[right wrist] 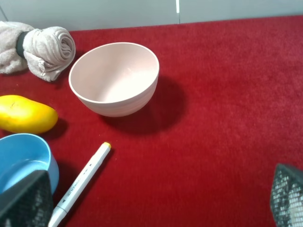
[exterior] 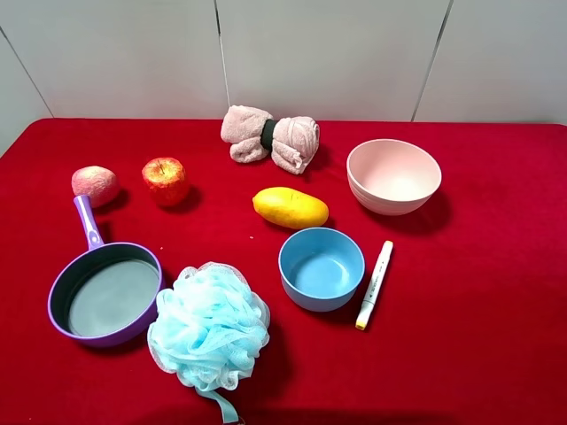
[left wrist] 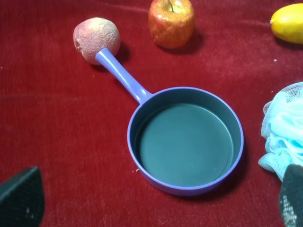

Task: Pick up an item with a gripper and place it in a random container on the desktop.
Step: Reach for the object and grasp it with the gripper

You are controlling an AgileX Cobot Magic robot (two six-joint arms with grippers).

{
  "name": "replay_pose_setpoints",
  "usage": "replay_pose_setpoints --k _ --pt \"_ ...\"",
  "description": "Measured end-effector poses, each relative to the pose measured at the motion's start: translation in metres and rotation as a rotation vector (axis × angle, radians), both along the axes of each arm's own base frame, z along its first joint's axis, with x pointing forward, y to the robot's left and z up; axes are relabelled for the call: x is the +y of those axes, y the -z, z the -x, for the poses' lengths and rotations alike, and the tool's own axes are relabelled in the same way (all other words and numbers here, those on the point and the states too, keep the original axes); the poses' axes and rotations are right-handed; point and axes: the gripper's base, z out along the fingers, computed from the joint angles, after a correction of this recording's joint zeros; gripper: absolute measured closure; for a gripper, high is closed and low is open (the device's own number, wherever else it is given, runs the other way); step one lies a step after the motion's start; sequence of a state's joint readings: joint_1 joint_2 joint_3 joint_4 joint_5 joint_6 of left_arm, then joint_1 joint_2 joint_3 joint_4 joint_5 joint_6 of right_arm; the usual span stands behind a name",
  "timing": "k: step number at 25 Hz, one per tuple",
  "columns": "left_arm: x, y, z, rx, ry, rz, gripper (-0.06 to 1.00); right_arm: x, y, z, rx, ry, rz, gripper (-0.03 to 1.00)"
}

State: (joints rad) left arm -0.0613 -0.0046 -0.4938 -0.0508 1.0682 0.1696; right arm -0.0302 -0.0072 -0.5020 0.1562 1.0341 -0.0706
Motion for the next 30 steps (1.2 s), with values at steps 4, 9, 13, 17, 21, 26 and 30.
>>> replay_pose_setpoints --k 4,9,13,17,21,26,30 --pt "0.0 0.0 0.0 0.0 0.0 0.0 -0.04 0.0 0.0 0.0 0.0 0.0 0.0 0.28" --pt "0.0 0.0 0.0 0.0 0.0 0.0 -0.04 0.0 0.0 0.0 0.0 0.0 0.0 0.28" --pt "0.0 0.0 0.0 0.0 0.0 0.0 -0.04 0.0 0.0 0.0 0.0 0.0 0.0 0.28" --pt "0.0 0.0003 -0.0001 0.001 0.0 0.0 -0.04 0.0 0.0 0.0 0.0 0.0 0.0 0.28" --pt "0.0 0.0006 -0.0002 0.002 0.0 0.0 -0.04 0.0 0.0 0.0 0.0 0.0 0.0 0.28" --pt "0.0 0.0006 -0.0002 0.002 0.0 0.0 -0.04 0.0 0.0 0.0 0.0 0.0 0.0 0.28" --pt "0.0 0.0006 -0.0002 0.002 0.0 0.0 -0.04 0.0 0.0 0.0 0.0 0.0 0.0 0.28"
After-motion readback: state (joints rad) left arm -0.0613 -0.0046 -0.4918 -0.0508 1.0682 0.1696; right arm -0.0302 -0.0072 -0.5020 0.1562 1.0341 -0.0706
